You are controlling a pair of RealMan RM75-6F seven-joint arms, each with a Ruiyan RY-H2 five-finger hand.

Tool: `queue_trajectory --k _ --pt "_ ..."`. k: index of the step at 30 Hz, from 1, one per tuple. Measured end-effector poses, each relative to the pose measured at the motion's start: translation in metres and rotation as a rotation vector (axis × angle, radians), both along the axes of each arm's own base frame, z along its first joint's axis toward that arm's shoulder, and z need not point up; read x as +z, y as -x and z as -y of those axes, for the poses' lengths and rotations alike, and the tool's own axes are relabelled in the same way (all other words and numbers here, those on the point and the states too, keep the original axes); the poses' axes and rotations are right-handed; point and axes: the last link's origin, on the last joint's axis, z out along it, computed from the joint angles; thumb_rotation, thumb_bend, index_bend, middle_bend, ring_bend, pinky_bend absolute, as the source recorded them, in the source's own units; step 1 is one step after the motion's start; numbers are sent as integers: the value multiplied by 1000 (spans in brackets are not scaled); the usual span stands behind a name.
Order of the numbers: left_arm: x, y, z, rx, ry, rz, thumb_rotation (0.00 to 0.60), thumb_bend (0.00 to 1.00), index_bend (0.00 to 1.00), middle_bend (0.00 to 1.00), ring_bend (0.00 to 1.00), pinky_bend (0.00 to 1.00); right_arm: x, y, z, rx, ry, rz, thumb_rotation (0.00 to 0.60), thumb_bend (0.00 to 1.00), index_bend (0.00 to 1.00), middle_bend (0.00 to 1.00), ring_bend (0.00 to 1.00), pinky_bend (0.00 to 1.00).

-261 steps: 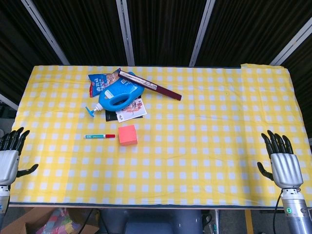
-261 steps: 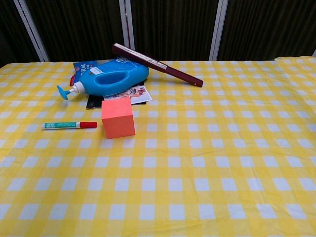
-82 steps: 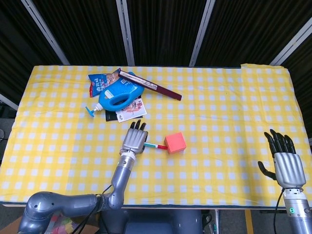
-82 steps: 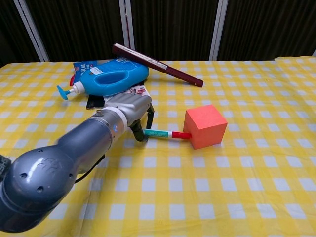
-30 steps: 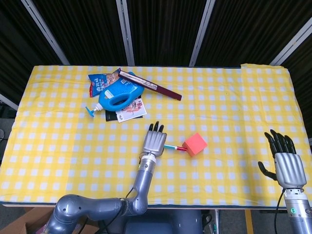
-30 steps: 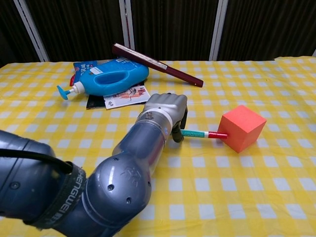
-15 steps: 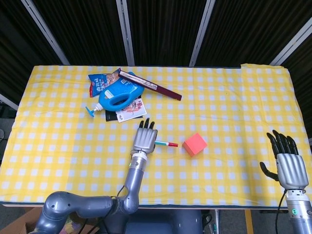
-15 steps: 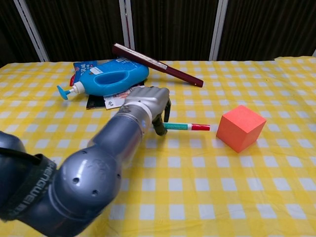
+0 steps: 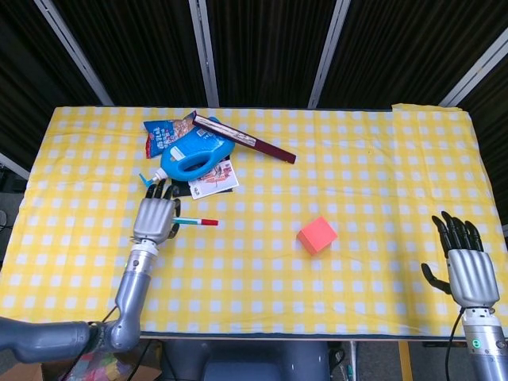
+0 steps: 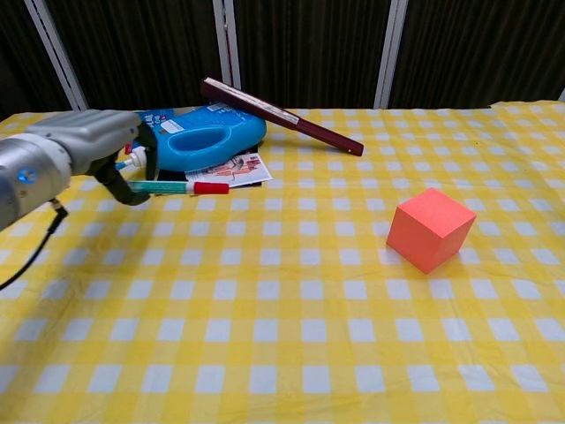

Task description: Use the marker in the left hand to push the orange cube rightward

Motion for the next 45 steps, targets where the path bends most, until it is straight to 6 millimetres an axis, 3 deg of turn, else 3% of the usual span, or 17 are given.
queue_trajectory --k 5,12,20,28,32,40,45 --pt "11 30 8 25 6 -5 600 448 650 141 0 106 0 0 0 -1 2 0 600 379 0 0 0 0" --pt "12 55 4 50 -1 -34 600 421 619 133 0 106 0 0 0 0 4 2 600 378 0 0 0 0" --pt "9 71 3 87 20 -52 600 283 383 55 0 56 0 0 0 0 1 3 600 379 0 0 0 0" --pt "17 74 3 89 9 -7 600 270 230 22 0 19 0 0 0 2 2 2 600 379 0 0 0 0" --pt "30 73 4 84 -17 54 600 266 156 15 0 19 0 0 0 1 1 0 600 379 0 0 0 0" --pt "73 78 15 -28 -106 65 600 252 131 1 0 19 0 0 1 5 5 -15 600 379 0 0 0 0" --pt "108 107 57 -62 -182 28 600 180 86 0 0 18 0 0 1 11 16 -40 600 379 0 0 0 0"
